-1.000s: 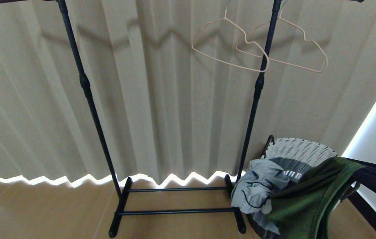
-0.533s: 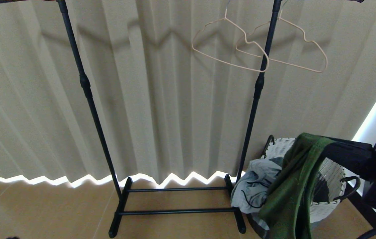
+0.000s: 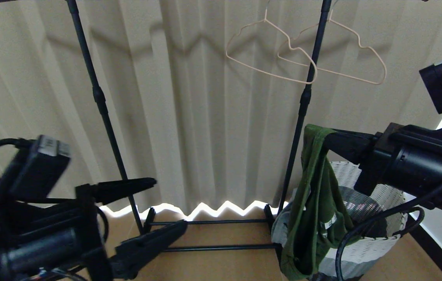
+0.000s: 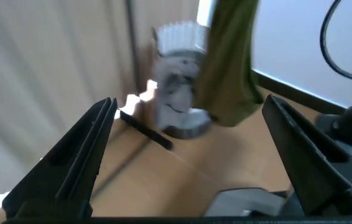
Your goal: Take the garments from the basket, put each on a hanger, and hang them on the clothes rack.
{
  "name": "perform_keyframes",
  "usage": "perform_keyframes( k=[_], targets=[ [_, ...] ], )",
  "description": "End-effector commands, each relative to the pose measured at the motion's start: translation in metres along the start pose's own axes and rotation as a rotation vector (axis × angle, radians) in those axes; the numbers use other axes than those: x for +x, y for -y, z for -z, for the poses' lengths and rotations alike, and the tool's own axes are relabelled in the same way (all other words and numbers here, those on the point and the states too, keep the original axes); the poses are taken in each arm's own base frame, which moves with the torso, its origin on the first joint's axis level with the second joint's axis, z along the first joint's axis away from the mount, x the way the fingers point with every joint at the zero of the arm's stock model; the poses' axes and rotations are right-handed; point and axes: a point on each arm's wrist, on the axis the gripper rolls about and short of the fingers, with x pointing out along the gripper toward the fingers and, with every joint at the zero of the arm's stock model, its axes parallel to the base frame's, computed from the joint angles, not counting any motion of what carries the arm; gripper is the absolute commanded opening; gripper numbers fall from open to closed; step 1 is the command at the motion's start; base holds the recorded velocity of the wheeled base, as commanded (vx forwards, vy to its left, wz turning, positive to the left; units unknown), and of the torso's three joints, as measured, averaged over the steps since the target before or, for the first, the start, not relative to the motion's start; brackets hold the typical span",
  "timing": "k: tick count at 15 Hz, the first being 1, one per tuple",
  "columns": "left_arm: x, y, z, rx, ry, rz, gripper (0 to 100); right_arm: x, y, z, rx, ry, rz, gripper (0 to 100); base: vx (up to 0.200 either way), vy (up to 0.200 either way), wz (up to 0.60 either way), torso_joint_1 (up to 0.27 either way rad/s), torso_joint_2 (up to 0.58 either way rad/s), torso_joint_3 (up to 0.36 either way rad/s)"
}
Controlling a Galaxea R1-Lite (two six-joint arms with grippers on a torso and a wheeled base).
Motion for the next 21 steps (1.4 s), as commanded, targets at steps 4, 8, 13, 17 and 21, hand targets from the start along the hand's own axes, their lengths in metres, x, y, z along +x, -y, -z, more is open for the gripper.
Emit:
perform_keyframes(
  k=[4,8,13,17,21],
  targets=[
    [0.108,0.063,0.036,-0.069,-0.173,0.116,100,0.005,0.0,-0.002,0.003,0.011,-0.006,0,0.0,0.0,0.0,0.0,0.0,0.0],
    [0.14,0.08,0.039,-0.062,-0.176,0.115,100,0.005,0.0,-0.001,0.008,0.008,-0.006,0,0.0,0.0,0.0,0.0,0.0,0.0],
    [0.183,0.08,0.05,-0.088,-0.173,-0.05,100,0.002,-0.006,0.001,0.008,0.004,-0.028,0,0.0,0.0,0.0,0.0,0.0,0.0],
    [0.19,0.078,0.064,-0.081,-0.207,-0.125,100,0.0,-0.009,-0.002,0.003,0.018,-0.039,0,0.0,0.0,0.0,0.0,0.0,0.0],
    [0.187,0.074,0.07,-0.077,-0.229,-0.149,100,-0.004,-0.009,-0.005,0.003,0.032,-0.041,0,0.0,0.0,0.0,0.0,0.0,0.0]
  ],
)
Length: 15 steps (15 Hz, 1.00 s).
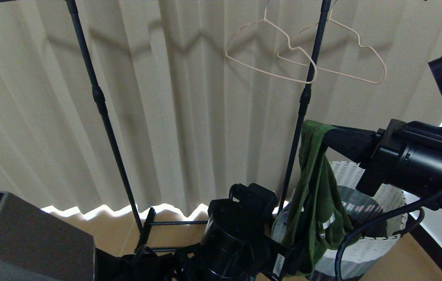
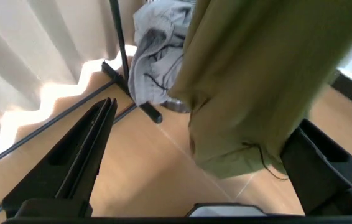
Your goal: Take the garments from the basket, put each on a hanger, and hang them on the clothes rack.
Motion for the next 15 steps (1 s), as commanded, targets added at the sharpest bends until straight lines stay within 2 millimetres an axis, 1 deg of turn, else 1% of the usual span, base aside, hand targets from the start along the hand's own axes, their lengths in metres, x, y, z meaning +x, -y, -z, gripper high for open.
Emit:
perform_keyframes(
  k=[1,4,7,8,11,13,14,15],
  targets=[
    [-0.002,-0.002,0.004,0.002,-0.014,-0.013,100,-0.002,-0.001,-0.002,-0.001,0.011,-0.002,0,0.0,0.0,0.0,0.0,0.0,0.0],
    [-0.005,-0.009,0.009,0.003,-0.025,-0.062,100,-0.006,-0.001,-0.004,-0.002,0.021,0.0,0,0.0,0.0,0.0,0.0,0.0,0.0],
    [-0.015,-0.014,0.013,0.005,-0.039,-0.078,100,-0.009,-0.001,-0.007,-0.004,0.033,0.0,0,0.0,0.0,0.0,0.0,0.0,0.0],
    [-0.02,-0.015,0.013,0.006,-0.042,-0.078,0,-0.009,-0.001,-0.007,-0.004,0.032,0.002,0,0.0,0.0,0.0,0.0,0.0,0.0],
    [-0.029,-0.018,0.014,0.011,-0.041,-0.079,0,-0.008,0.002,-0.005,-0.004,0.026,0.015,0,0.0,0.0,0.0,0.0,0.0,0.0],
    [-0.04,-0.021,0.013,0.005,-0.001,-0.076,0,-0.007,0.011,0.001,-0.003,0.003,0.056,0,0.0,0.0,0.0,0.0,0.0,0.0],
    [-0.05,-0.025,0.01,0.012,0.032,-0.077,0,-0.007,0.014,0.003,-0.002,-0.01,0.074,0,0.0,0.0,0.0,0.0,0.0,0.0],
    [-0.066,-0.032,0.0,0.031,0.077,-0.086,0,-0.006,0.017,0.006,-0.003,-0.021,0.087,0,0.0,0.0,0.0,0.0,0.0,0.0]
  ],
)
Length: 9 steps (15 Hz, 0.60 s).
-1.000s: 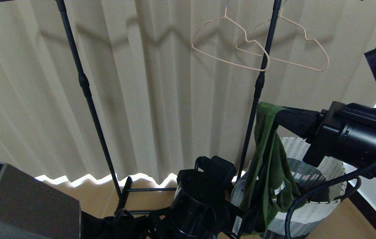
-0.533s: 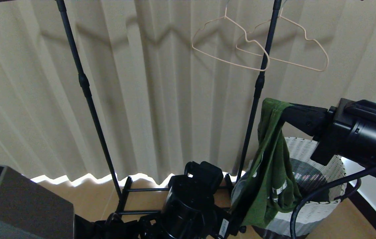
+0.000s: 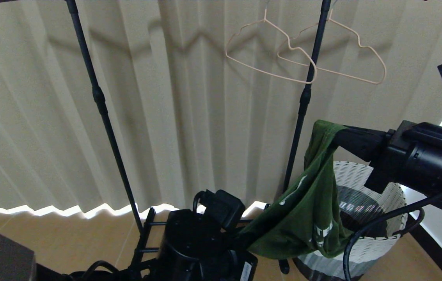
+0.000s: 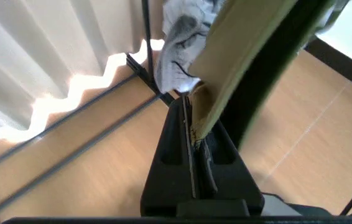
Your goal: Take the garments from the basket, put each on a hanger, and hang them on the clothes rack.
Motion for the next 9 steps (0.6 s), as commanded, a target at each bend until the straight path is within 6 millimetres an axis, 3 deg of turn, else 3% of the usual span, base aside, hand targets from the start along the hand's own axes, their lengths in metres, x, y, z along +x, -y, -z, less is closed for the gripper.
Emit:
perform_keyframes(
  k=[1,4,7,9],
  targets=[
    [-0.038,-0.022,-0.028,0.001,0.125,-0.03,0,0.003,0.005,0.006,0.001,-0.024,0.023,0,0.0,0.0,0.0,0.0,0.0,0.0],
    [-0.082,-0.052,-0.07,-0.025,0.211,-0.115,0,0.006,0.006,0.004,0.004,-0.013,0.025,0,0.0,0.0,0.0,0.0,0.0,0.0],
    [-0.126,-0.067,-0.115,-0.047,0.3,-0.103,0,0.002,0.015,-0.001,0.002,0.02,0.066,0,0.0,0.0,0.0,0.0,0.0,0.0],
    [-0.141,-0.076,-0.141,-0.058,0.348,-0.121,0,-0.006,0.023,-0.012,-0.01,0.095,0.107,0,0.0,0.0,0.0,0.0,0.0,0.0]
  ],
)
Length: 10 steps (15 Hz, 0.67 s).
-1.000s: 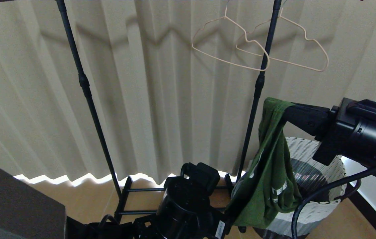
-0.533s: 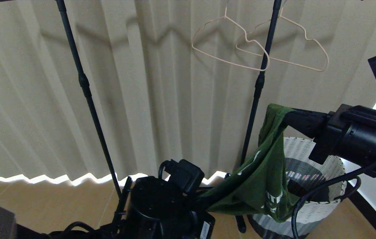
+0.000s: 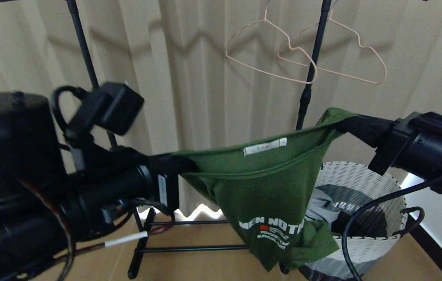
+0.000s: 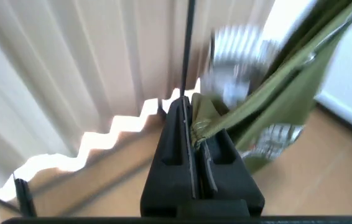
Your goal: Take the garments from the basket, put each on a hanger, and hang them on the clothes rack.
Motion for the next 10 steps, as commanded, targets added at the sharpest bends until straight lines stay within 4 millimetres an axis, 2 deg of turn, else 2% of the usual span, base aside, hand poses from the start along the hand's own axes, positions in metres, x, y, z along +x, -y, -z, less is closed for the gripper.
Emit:
perform_keyframes(
  k=[1,2,5,6,7,10],
  targets=[
    [-0.027,-0.013,-0.04,-0.026,0.138,-0.025,0,-0.005,0.005,-0.005,-0.005,0.025,0.024,0,0.0,0.0,0.0,0.0,0.0,0.0],
    [-0.022,-0.02,-0.054,-0.03,0.155,-0.063,0,-0.005,0.011,-0.006,-0.007,0.028,0.056,0,0.0,0.0,0.0,0.0,0.0,0.0],
    [-0.009,-0.026,-0.07,0.02,0.134,-0.101,0,0.005,0.018,-0.007,-0.008,0.029,0.079,0,0.0,0.0,0.0,0.0,0.0,0.0],
    [-0.009,-0.026,-0.07,0.02,0.134,-0.101,0,0.005,0.018,-0.007,-0.008,0.029,0.079,0,0.0,0.0,0.0,0.0,0.0,0.0],
    [0.001,-0.033,-0.073,0.047,0.112,-0.132,0,0.016,0.022,-0.008,-0.008,0.026,0.09,0,0.0,0.0,0.0,0.0,0.0,0.0],
    [0.013,-0.039,-0.063,0.055,0.052,-0.164,0,0.03,0.026,-0.013,-0.01,0.036,0.097,0,0.0,0.0,0.0,0.0,0.0,0.0]
  ],
)
